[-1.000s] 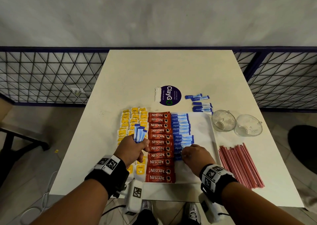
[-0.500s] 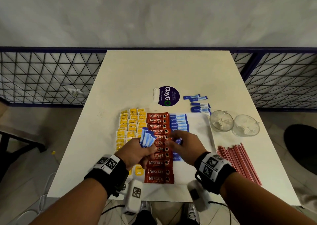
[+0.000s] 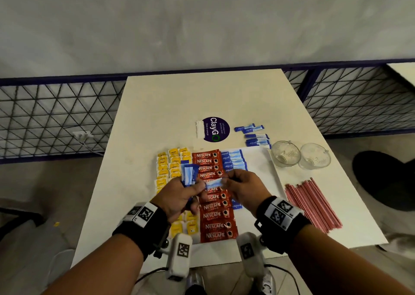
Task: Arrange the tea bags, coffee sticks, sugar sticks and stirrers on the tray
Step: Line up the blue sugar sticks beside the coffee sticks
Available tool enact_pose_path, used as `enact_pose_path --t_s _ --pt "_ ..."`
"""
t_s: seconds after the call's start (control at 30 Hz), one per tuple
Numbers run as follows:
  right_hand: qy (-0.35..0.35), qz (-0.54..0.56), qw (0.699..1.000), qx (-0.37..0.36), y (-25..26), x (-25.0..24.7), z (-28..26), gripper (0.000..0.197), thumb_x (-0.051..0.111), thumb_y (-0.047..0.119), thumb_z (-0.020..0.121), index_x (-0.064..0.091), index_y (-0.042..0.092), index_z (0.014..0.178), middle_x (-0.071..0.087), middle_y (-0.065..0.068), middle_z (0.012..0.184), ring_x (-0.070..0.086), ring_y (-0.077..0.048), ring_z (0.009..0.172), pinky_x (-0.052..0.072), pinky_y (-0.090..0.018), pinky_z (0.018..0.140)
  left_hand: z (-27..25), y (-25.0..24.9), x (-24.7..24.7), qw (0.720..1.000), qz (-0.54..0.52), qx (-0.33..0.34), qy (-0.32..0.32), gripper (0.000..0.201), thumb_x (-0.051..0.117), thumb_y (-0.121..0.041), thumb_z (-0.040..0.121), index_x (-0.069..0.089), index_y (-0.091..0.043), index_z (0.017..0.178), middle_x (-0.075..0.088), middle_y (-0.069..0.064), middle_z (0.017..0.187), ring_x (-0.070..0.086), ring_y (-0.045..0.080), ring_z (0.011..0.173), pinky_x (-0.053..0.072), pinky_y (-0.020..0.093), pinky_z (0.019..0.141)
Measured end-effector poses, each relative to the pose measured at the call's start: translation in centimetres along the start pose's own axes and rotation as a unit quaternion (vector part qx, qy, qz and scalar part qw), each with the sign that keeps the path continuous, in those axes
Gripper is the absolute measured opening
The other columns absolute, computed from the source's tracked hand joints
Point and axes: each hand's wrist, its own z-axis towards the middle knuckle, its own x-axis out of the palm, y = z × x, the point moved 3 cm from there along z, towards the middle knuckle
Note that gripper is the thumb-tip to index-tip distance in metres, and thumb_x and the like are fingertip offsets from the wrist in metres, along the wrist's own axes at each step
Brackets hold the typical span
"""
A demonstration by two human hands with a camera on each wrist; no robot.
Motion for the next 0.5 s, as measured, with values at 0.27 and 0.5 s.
enact_pose_path --t_s 0.27,0.5 --pt "-0.036 -0.034 0.999 0.01 -1.7 -2.4 -0.4 0.011 0.063 0.014 0.089 0.066 0.012 0.078 0.06 0.005 0.059 0.047 -0.006 0.044 0.039 -0.023 0.05 0.7 0.8 1.6 0.997 0.049 0.019 -0.055 0.019 0.056 -0.016 0.096 0.059 -0.003 0.083 0.062 0.008 0.061 0.043 0.018 0.038 0.043 0.027 0.045" --pt "-0.069 -0.027 0.995 0.067 -6.7 -9.0 -0.4 0.017 0.06 0.004 0.089 0.062 0.006 0.073 0.057 -0.003 0.059 0.037 -0.013 0.037 0.029 -0.018 0.038 0.6 2.8 -0.5 0.982 0.07 0.002 -0.177 0.016 0.058 -0.015 0.096 0.059 -0.001 0.089 0.061 0.006 0.058 0.042 0.02 0.035 0.04 0.027 0.043"
